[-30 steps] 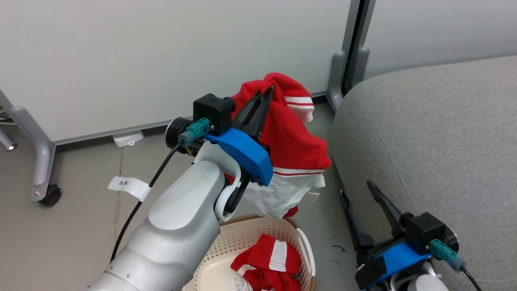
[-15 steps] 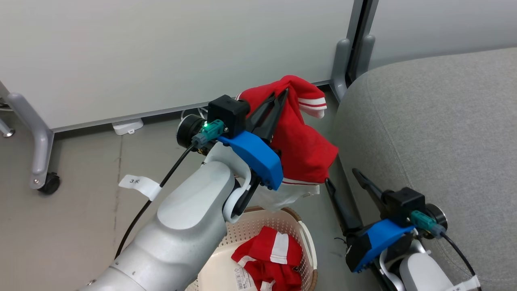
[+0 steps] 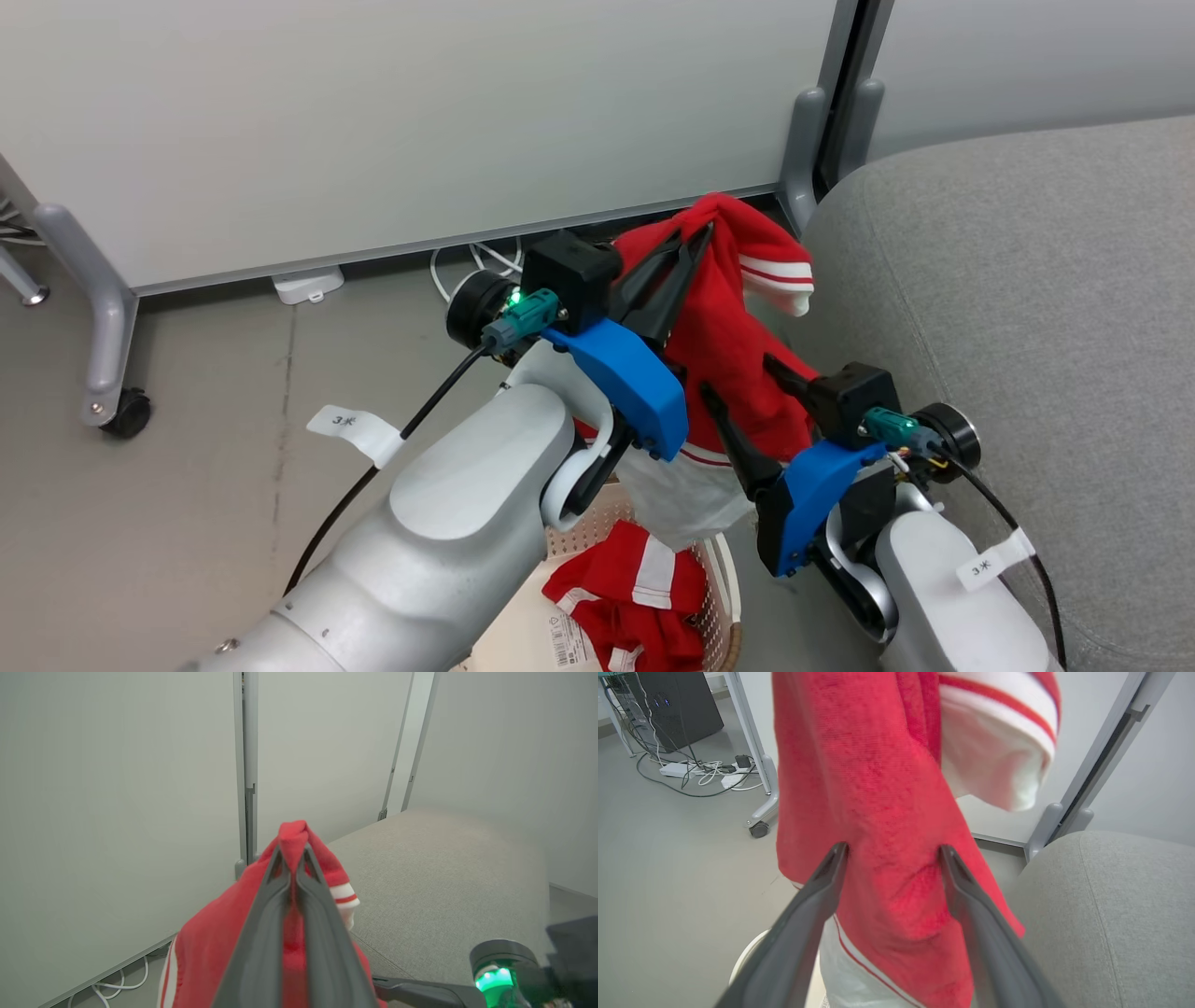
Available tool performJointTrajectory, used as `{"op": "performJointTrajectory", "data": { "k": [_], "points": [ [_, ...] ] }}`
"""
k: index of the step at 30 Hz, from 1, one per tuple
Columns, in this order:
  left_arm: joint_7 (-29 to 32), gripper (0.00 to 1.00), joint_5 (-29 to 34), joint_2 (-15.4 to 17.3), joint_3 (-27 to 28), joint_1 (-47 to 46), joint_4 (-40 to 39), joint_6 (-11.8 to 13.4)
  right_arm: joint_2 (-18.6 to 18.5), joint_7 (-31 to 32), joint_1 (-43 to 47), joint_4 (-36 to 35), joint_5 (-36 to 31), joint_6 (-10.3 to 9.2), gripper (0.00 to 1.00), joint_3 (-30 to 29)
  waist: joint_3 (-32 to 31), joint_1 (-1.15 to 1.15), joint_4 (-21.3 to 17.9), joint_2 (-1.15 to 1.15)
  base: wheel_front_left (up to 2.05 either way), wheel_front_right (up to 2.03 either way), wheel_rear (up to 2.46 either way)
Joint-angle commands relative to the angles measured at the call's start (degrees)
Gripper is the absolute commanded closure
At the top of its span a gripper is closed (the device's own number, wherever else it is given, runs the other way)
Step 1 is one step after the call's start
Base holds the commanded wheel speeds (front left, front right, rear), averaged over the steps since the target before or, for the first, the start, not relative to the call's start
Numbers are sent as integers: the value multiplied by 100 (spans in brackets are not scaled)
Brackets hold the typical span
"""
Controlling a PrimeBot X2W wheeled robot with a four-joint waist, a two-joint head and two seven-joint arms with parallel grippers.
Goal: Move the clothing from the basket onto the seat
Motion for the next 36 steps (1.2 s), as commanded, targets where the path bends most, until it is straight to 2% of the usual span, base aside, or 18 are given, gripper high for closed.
{"op": "performJointTrajectory", "data": {
  "k": [1, 9, 11, 13, 14, 35, 36],
  "points": [
    [-42, 100, -43, 4, -37, -96, -34, 34, -17, 26, -111, 81, 49, 3, 0, 38, -8, -1, 5, 0, 0, 0, 0],
    [-45, 100, -270, 5, -340, -147, -202, 79, -17, 8, -546, 823, 194, 3, 0, 269, -61, -1, 46, 0, 0, 0, 0],
    [-47, 100, -323, 5, -405, -159, -222, 94, -17, -37, -633, 977, 263, 3, 59, 297, -80, -1, 53, 0, 0, 0, 0],
    [-49, 100, -372, 5, -455, -173, -220, 114, -17, -83, -703, 1103, 323, 3, 94, 338, -96, -1, 51, 0, 0, 0, 0],
    [-55, 100, -387, 5, -477, -178, -217, 125, -17, -118, -730, 1158, 353, 3, 100, 357, -105, -1, 49, 0, 0, 0, 0],
    [-100, 100, -640, 5, -712, -274, 122, 192, -17, -395, -837, 1739, 732, 3, 100, 577, -229, -1, -56, 0, 0, 0, 0],
    [-97, 98, -664, 5, -723, -271, 134, 190, -17, -410, -834, 1748, 757, 3, 100, 575, -234, -1, -60, 0, 0, 0, 0]
  ]
}}
